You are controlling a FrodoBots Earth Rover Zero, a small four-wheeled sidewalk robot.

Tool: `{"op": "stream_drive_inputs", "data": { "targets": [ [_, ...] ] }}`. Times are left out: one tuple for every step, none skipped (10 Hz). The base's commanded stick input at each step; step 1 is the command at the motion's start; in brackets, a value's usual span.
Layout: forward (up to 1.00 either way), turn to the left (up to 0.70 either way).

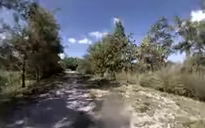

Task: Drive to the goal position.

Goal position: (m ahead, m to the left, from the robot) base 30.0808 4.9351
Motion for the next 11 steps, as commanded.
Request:
{"op": "stream_drive_inputs", "data": {
  "targets": [
    [0.85,0.25],
    [0.85,0.00],
    [0.85,0.00],
    [0.85,0.00],
    [0.85,0.00],
    [0.85,0.00],
    [0.85,0.00],
    [0.85,0.00],
    [0.85,0.00],
    [0.85,0.00],
    [0.85,0.00]
  ]
}}
